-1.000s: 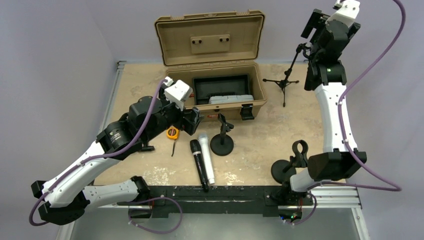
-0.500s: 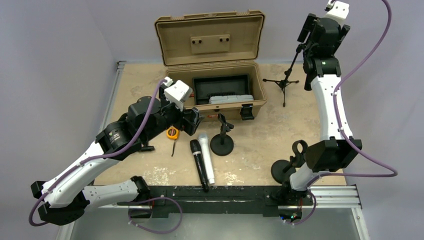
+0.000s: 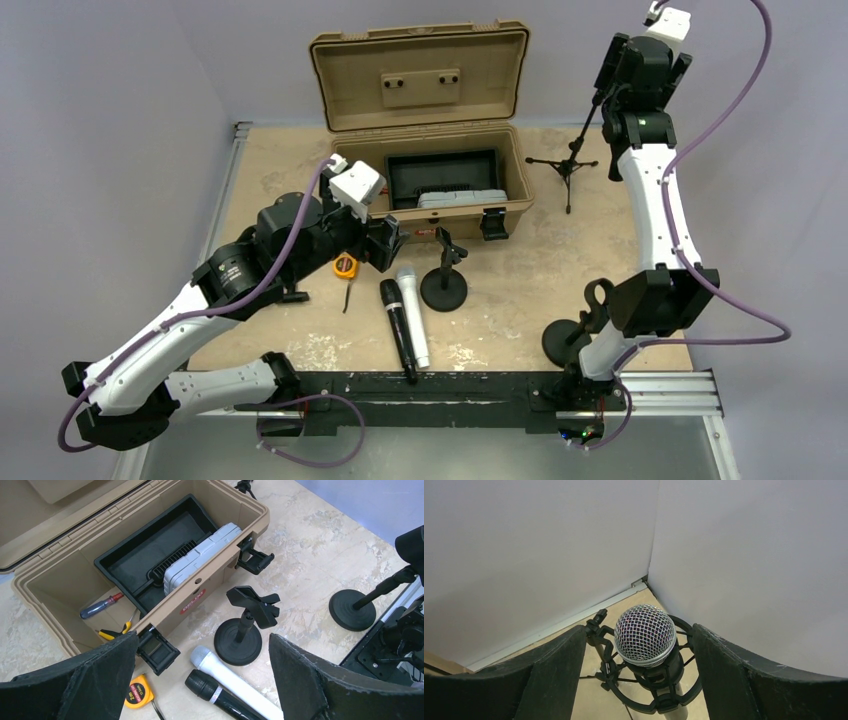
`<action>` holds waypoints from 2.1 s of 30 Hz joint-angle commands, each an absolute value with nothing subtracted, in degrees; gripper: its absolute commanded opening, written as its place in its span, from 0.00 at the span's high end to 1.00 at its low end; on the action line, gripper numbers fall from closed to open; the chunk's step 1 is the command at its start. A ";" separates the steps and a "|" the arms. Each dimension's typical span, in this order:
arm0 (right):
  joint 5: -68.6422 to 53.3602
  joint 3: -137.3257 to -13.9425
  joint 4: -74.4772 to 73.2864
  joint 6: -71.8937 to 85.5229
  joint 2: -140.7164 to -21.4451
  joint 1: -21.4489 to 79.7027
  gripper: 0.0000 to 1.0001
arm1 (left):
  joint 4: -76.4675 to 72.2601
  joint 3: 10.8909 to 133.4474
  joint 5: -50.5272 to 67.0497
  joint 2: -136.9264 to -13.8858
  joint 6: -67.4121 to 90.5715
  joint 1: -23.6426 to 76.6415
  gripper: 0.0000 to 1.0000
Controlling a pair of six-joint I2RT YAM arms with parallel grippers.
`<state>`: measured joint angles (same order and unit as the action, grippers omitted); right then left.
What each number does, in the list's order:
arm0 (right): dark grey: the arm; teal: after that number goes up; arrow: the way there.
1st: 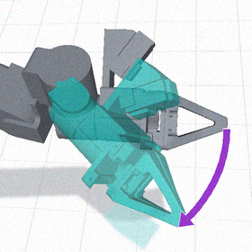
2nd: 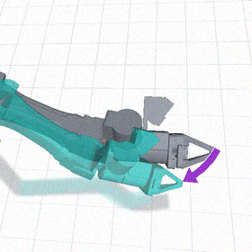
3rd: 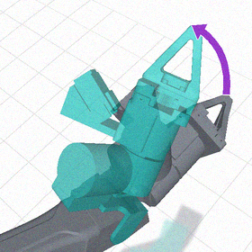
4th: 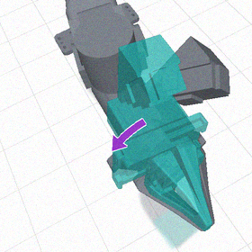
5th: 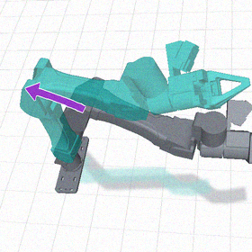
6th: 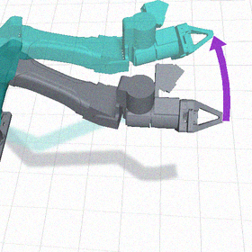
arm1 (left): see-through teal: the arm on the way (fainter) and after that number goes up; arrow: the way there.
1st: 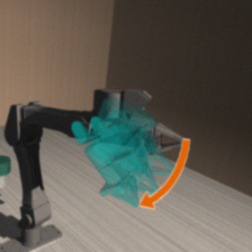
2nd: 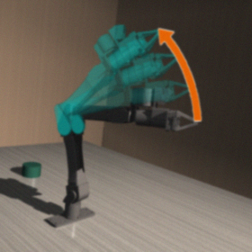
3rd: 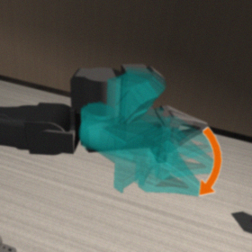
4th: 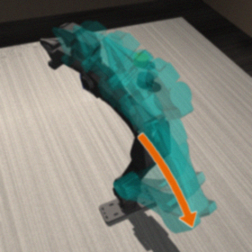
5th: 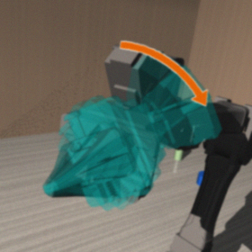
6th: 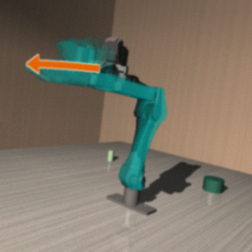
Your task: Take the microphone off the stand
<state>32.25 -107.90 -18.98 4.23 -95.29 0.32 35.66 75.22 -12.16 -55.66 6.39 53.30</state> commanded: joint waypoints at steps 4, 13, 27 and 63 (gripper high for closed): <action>34.59 -108.74 -18.42 3.43 -96.76 0.18 0.27 | 33.60 75.32 -11.23 -55.68 6.57 53.17 0.01; 34.84 -108.63 -18.55 3.01 -98.44 0.18 0.29 | 33.73 75.48 -10.64 -55.73 6.77 53.22 0.01; 36.49 -110.25 -17.48 0.35 -99.81 0.18 0.62 | 33.77 75.50 -10.30 -55.81 6.86 53.17 0.01; 41.67 -131.51 -7.77 -11.07 -99.41 8.61 1.00 | 34.01 75.48 -10.99 -56.43 6.50 53.20 0.01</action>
<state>39.59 -127.68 -13.98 -7.94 -100.97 8.23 35.66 75.22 -10.70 -56.40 6.42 53.30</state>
